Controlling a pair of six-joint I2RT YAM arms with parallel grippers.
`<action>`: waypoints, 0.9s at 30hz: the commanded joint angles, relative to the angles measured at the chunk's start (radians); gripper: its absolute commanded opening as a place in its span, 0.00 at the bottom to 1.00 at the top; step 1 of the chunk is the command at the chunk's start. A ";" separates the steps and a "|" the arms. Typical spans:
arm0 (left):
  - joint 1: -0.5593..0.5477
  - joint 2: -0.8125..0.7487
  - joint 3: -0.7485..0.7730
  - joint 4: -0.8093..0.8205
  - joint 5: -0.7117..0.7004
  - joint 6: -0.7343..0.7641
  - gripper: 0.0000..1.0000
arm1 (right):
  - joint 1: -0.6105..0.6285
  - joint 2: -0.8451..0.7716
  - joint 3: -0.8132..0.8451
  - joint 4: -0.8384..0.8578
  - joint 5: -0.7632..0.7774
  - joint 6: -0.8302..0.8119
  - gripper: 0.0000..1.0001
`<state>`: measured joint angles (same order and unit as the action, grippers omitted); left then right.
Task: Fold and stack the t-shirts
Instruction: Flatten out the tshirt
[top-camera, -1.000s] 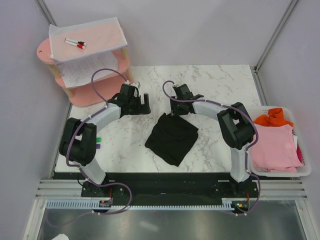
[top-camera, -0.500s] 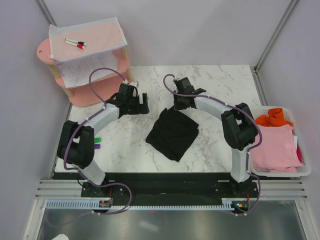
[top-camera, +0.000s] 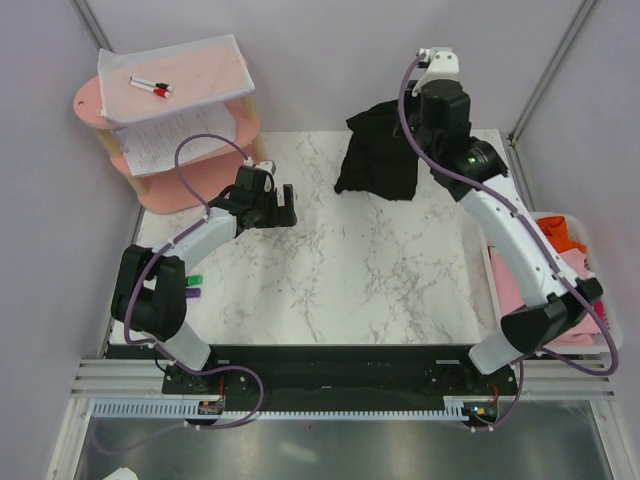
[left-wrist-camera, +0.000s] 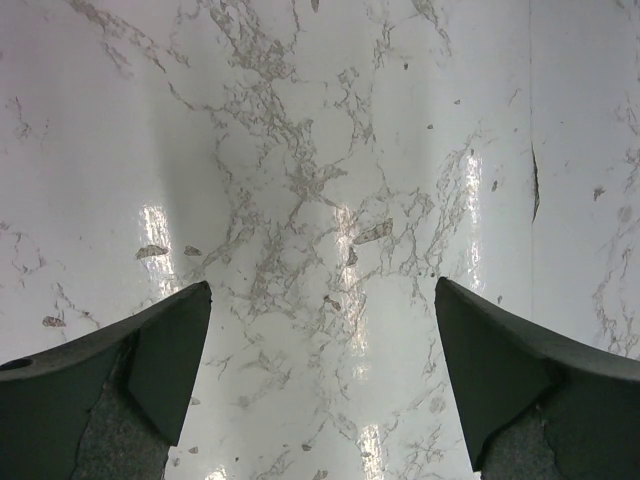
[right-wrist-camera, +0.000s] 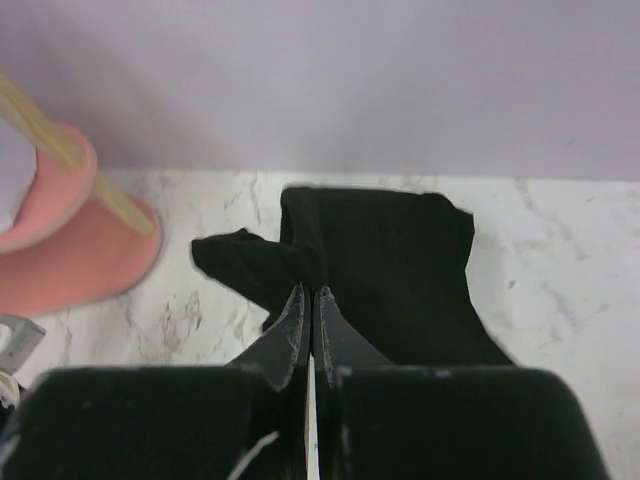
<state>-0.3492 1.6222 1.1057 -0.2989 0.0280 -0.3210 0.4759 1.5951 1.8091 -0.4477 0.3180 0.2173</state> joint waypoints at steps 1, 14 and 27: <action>-0.004 -0.030 -0.003 0.006 -0.007 0.014 1.00 | 0.003 -0.115 0.073 -0.057 0.141 -0.073 0.00; -0.004 -0.031 -0.013 0.007 -0.010 0.008 1.00 | 0.003 -0.193 0.309 -0.143 0.133 -0.157 0.00; -0.002 -0.074 -0.021 -0.041 -0.157 -0.024 1.00 | 0.303 0.038 0.079 -0.103 -0.307 -0.041 0.00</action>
<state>-0.3492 1.5925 1.0733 -0.3099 -0.0265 -0.3225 0.6243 1.5387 1.9060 -0.5861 0.1940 0.1650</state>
